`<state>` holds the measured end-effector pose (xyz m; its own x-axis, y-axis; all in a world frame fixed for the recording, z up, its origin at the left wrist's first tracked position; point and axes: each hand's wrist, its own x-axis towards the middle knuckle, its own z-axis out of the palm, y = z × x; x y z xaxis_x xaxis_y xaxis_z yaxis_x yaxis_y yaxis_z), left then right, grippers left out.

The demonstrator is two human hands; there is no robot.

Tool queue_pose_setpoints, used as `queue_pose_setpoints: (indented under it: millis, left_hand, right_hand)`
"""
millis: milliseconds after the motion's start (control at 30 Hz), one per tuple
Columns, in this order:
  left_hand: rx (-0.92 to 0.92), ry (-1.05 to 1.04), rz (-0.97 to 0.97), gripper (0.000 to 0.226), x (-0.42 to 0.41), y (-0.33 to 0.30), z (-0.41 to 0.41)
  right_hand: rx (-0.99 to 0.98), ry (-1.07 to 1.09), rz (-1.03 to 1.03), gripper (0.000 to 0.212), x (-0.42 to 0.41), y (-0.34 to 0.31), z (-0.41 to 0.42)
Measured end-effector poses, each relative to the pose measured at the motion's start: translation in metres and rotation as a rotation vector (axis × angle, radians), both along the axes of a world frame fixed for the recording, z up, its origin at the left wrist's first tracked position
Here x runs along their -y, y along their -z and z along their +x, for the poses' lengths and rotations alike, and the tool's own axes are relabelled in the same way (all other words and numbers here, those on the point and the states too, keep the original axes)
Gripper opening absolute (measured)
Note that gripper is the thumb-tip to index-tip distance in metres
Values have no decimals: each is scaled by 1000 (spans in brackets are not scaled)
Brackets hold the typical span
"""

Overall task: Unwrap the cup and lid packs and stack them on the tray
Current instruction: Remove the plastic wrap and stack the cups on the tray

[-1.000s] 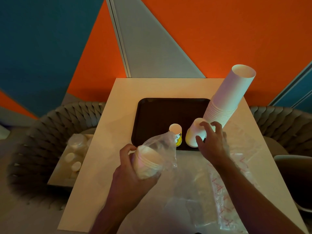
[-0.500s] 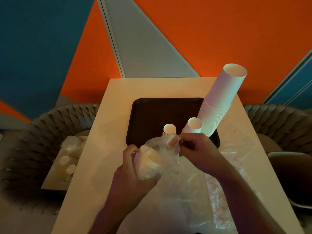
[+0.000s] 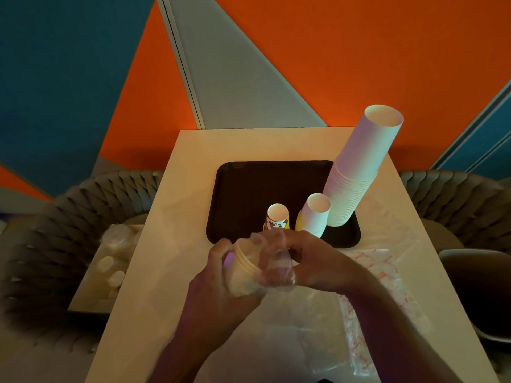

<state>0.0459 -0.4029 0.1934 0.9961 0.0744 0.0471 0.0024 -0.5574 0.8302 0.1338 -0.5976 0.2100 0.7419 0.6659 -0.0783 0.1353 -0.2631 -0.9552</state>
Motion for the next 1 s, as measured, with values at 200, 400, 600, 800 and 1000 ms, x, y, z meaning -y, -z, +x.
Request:
queue_pose_setpoints:
  millis: [200,400,600,800,1000]
  left_hand:
    - [12,54,-19,76,2,0,1]
    - [-17,50,-1,77,1,-2,1]
    - [15,-12,36,90,-5,3,-3]
    - [36,-96,-2,103,-6,0,-2]
    - [-2,-82,20,105,-8,2,-5]
  right_hand:
    - [14,0,1,31,-9,-2,-3]
    - [-3,59,108,20,-5,-5,-4]
    - [-186,179,231,41,9,-12,0]
    - [-196,185,10,64,17,-13,-3]
    - [66,127,-312,66,14,-21,-1]
